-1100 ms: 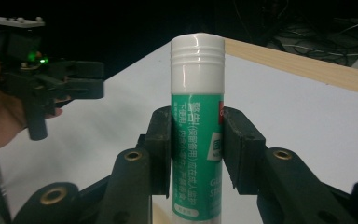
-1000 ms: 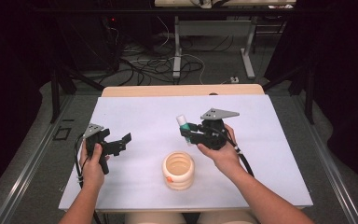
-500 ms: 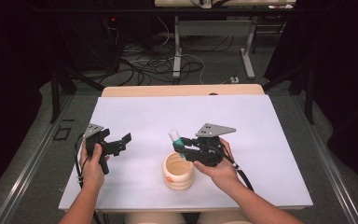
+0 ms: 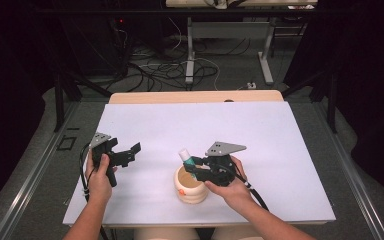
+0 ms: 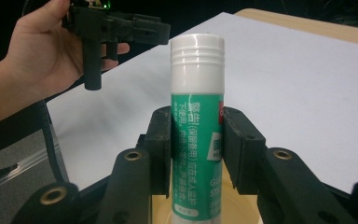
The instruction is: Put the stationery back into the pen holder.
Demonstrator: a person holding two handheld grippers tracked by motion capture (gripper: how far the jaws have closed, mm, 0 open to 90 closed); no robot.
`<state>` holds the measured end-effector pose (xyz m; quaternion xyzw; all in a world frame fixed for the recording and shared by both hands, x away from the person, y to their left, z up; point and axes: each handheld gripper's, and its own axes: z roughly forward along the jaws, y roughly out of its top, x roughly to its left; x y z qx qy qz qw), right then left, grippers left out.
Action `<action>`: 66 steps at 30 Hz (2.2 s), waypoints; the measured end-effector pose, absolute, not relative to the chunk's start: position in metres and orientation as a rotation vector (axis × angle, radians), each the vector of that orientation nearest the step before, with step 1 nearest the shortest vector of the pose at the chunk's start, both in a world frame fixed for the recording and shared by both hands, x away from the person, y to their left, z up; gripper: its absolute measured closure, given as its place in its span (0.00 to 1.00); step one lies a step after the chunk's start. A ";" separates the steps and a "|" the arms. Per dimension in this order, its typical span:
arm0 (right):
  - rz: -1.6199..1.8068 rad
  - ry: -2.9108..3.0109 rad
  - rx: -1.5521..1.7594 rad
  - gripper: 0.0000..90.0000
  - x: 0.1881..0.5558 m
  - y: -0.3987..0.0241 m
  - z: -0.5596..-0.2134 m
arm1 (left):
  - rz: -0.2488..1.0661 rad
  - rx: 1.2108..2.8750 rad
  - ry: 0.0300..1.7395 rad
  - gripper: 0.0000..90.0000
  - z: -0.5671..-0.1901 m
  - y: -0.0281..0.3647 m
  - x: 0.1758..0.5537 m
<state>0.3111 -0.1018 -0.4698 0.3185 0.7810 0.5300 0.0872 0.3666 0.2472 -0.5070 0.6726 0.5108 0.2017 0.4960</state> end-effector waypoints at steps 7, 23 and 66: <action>1.549 2.348 0.941 0.73 0.309 -0.100 -0.481 | 0.490 1.633 1.240 0.01 -0.507 0.247 0.366; 1.480 2.398 0.930 0.73 0.307 -0.096 -0.491 | 0.490 1.634 1.240 0.01 -0.507 0.247 0.366; 1.428 2.398 0.924 0.34 0.308 -0.101 -0.477 | 0.496 1.630 1.240 0.01 -0.507 0.247 0.366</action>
